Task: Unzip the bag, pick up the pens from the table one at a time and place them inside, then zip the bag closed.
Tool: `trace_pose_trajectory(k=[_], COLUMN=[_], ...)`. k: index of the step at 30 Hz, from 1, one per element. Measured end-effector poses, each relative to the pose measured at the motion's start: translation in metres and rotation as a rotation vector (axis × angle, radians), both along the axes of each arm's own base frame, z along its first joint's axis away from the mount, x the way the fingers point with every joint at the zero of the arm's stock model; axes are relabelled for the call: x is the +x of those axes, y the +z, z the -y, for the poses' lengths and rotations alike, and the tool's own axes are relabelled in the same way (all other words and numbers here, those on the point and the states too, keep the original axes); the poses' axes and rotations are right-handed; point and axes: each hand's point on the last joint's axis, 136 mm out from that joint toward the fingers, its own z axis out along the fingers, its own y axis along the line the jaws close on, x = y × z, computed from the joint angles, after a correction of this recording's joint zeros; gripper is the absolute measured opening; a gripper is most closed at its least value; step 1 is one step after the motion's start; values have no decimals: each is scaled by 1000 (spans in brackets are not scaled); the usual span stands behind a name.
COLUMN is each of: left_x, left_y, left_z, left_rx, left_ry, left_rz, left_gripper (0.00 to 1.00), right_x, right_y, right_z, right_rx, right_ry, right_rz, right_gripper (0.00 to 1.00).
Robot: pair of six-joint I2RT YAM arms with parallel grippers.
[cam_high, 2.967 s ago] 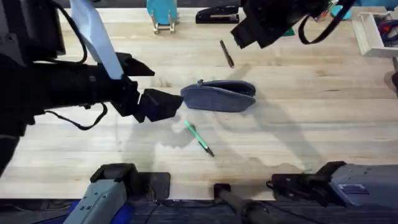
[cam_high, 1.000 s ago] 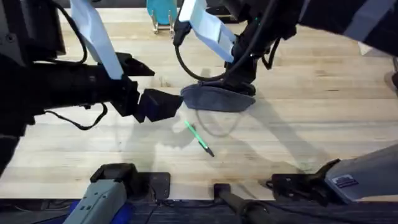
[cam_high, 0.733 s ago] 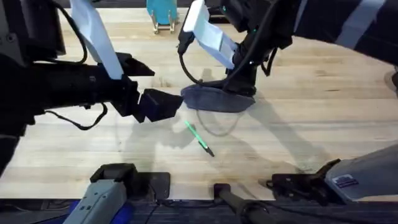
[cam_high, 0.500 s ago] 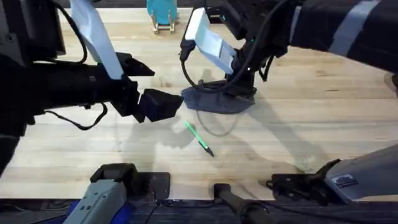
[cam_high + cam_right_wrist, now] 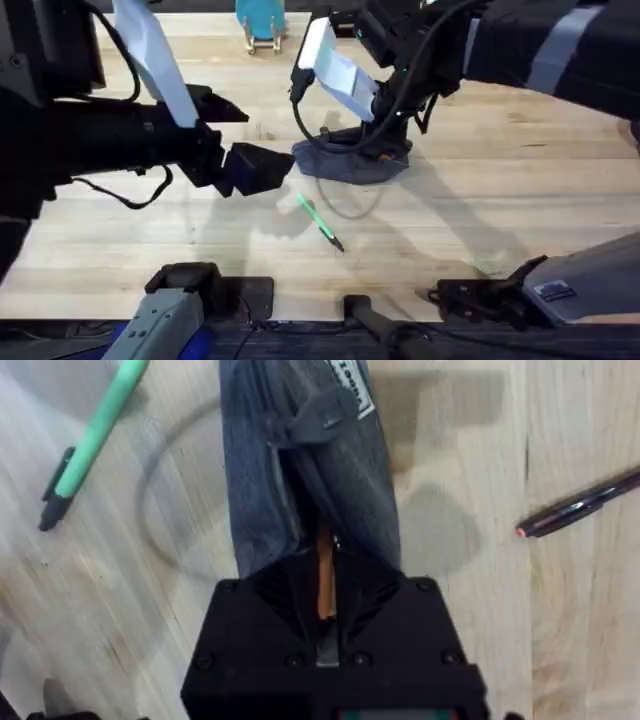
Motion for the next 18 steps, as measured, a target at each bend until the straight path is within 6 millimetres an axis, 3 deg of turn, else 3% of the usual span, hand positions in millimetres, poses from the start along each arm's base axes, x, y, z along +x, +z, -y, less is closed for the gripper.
trace_pose_trajectory(k=[3,8,9,18], left_x=[0,0,0,0], left_y=[0,0,0,0], left_z=[0,0,0,0], left_rx=[0,0,0,0], left_ry=[0,0,0,0], left_rz=[0,0,0,0], left_gripper=[995,995,995,995], right_x=[0,-2,-2,-2], right_y=[0,0,-1,-1], right_z=[0,1,1,1], right_rx=[0,-4,-5,-6], right_ry=[-3,-2,0,0], right_rz=[-2,-8,-9,-10], right_gripper=[229,918,976,998])
